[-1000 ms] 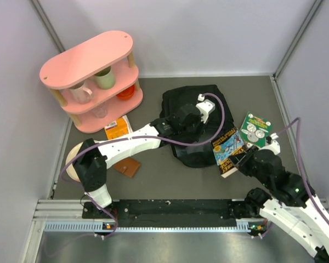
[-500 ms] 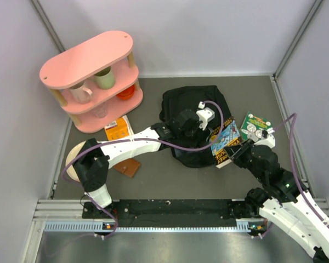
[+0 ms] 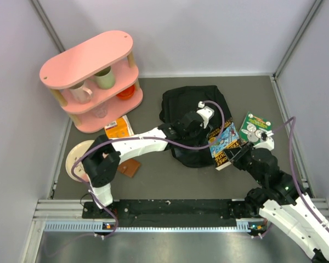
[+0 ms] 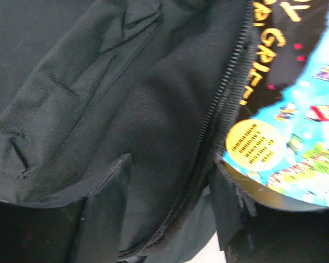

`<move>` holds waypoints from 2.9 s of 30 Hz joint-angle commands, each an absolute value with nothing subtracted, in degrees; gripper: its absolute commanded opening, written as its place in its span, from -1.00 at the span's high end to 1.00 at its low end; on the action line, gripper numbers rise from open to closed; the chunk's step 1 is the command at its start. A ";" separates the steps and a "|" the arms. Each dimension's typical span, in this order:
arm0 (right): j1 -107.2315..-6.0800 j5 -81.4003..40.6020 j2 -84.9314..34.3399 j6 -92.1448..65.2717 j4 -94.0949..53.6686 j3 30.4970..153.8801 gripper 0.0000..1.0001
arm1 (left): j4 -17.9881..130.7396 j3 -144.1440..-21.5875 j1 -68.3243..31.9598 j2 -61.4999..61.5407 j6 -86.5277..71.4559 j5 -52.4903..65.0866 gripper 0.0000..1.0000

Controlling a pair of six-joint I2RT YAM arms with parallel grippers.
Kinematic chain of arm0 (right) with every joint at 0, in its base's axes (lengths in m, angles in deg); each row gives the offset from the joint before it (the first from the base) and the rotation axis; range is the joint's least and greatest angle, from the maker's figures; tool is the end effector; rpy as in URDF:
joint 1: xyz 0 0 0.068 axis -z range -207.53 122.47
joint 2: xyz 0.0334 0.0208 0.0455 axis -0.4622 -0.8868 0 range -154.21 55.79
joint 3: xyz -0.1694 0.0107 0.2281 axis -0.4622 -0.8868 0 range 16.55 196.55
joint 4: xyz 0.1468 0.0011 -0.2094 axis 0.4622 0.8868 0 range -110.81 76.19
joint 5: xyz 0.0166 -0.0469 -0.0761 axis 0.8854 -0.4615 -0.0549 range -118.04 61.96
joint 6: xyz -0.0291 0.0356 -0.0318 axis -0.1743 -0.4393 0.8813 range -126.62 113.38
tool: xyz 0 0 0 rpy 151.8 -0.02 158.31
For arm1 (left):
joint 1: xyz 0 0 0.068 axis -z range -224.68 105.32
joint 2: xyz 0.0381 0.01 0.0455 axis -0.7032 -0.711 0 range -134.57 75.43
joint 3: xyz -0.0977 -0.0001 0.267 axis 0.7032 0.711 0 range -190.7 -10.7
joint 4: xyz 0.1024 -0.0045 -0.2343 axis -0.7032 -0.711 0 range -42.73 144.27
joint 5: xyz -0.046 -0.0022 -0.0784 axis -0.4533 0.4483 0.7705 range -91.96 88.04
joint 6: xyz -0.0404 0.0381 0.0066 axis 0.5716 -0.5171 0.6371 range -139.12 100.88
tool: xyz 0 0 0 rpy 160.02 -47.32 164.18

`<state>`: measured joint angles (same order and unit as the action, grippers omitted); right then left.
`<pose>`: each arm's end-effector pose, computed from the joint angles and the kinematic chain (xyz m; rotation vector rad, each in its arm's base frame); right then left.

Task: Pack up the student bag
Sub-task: Place the book in the student bag.

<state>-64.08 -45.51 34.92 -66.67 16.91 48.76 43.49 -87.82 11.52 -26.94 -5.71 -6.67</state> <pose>0.0743 0.0406 0.2684 0.6187 1.9993 0.7519 0.2317 -0.3404 0.2692 0.7805 2.1210 -0.5805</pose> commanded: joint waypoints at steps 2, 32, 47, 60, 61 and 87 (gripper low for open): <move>-63.74 -45.35 37.50 -67.79 12.76 48.55 1.00 | 45.05 -92.17 11.48 -29.51 -6.72 -12.25 -0.03; -63.83 -33.41 49.81 -86.59 5.51 36.78 1.00 | 42.76 -93.14 11.83 -11.24 -4.44 -10.05 1.00; -63.65 -36.03 32.15 -93.54 -20.45 31.85 1.00 | 46.19 -88.92 12.97 -5.08 -0.13 -11.10 1.00; -63.65 -45.87 11.96 -91.45 -47.87 30.26 1.00 | 47.77 -88.74 12.97 -4.64 1.36 -10.05 1.00; -63.65 -46.32 10.62 -89.00 -48.14 30.96 1.00 | 47.77 -89.09 12.97 -4.64 1.36 -9.79 1.00; -63.74 -31.39 20.31 -83.24 -25.02 38.09 1.00 | 44.16 -93.57 9.46 -11.23 7.87 -8.12 1.00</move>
